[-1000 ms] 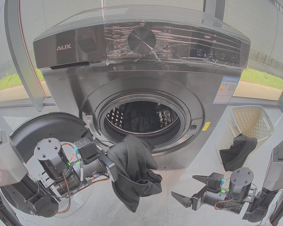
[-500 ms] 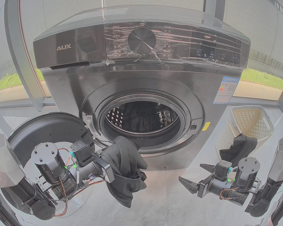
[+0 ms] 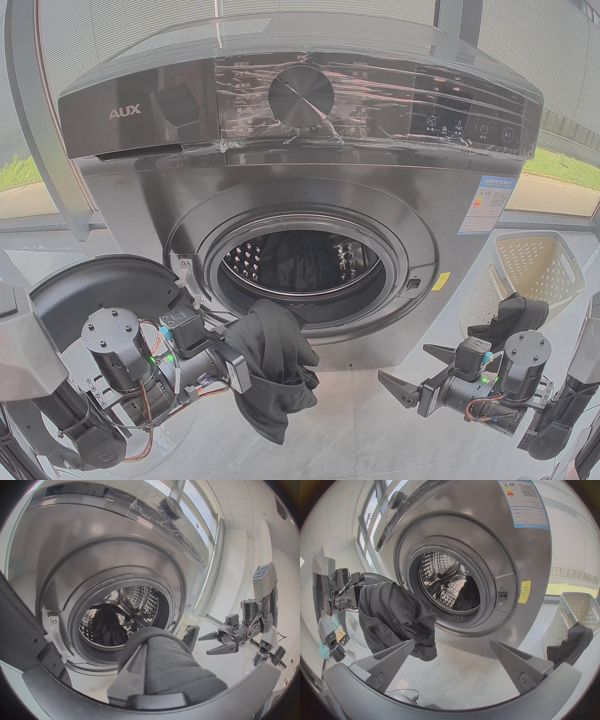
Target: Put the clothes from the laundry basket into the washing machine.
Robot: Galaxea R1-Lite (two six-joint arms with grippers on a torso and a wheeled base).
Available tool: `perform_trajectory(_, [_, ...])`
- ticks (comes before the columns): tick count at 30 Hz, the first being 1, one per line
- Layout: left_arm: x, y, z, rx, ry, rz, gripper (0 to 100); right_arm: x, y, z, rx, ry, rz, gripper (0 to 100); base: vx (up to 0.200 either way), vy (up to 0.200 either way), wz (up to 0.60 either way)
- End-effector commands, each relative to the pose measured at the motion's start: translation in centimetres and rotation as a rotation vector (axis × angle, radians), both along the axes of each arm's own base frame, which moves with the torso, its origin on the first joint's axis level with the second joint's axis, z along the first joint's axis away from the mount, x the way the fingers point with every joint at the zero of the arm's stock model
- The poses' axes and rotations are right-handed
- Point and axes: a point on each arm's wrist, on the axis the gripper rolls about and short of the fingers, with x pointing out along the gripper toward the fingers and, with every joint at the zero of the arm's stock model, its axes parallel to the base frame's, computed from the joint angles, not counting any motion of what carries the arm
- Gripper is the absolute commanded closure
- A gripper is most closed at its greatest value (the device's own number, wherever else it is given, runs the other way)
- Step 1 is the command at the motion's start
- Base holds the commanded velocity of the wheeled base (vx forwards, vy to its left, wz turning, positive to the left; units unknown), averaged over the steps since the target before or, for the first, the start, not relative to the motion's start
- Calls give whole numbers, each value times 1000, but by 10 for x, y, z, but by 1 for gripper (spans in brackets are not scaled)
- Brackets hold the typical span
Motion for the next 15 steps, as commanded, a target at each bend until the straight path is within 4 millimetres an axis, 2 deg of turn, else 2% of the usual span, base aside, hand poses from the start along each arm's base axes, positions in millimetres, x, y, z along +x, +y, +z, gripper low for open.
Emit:
perform_trajectory(1, [0,-1,-2,5,7,-4,100,-1,1,0,-1,1,5,0,0,0,0])
perform_trajectory(15, [-16,-14,-1,7,3,-69,100,-6,5,0,-1,1,33,0,0,0,0])
